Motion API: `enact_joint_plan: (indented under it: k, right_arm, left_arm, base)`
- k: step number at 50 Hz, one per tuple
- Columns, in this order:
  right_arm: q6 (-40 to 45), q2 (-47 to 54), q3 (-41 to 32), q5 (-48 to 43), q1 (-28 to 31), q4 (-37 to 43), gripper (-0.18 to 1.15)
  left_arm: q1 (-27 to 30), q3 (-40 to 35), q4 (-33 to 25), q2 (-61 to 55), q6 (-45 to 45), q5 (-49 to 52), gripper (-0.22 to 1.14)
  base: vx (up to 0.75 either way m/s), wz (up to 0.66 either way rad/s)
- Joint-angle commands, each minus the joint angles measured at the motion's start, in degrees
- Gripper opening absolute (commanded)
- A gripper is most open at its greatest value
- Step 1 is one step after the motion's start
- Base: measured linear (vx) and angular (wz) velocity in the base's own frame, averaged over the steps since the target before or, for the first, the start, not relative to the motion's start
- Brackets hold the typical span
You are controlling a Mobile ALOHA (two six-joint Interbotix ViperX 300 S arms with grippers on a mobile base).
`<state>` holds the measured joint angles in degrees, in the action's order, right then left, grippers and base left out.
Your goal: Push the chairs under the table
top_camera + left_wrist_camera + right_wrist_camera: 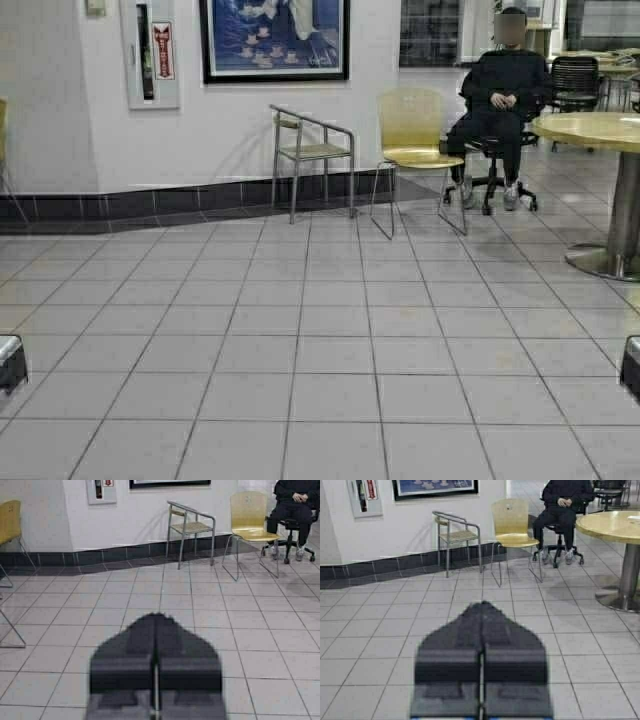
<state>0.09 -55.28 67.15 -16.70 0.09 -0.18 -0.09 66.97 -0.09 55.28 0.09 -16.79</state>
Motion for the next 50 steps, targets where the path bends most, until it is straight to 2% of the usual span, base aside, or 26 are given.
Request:
enact_joint_plan:
  k: [1,4,10,24,50]
  right_arm:
    - [-0.09,0.0,0.09,1.41,0.44,-0.62,0.07]
    - [0.26,0.0,-0.44,4.22,0.35,-1.58,0.11]
    - [0.44,0.0,-1.58,6.94,0.35,-2.02,0.04]
    - [0.62,0.18,-1.58,6.94,0.35,-2.02,0.05]
    - [1.58,2.02,-1.67,6.94,0.35,-2.2,0.05]
  left_arm:
    - [-0.26,-1.23,2.29,-0.53,-0.18,2.2,0.0]
    - [-0.26,-1.32,2.37,-0.79,-0.35,2.55,0.08]
    - [-0.26,-1.14,2.37,-1.49,-0.7,2.55,0.03]
    - [-0.26,-0.97,2.55,-2.02,-1.58,2.55,0.02]
    - [-0.26,-1.67,2.55,-4.92,-2.37,2.37,0.02]
  base:
    - [0.02,0.04]
    - [0.02,0.05]
    - [0.03,0.07]
    - [0.05,0.15]
    - [0.08,0.33]
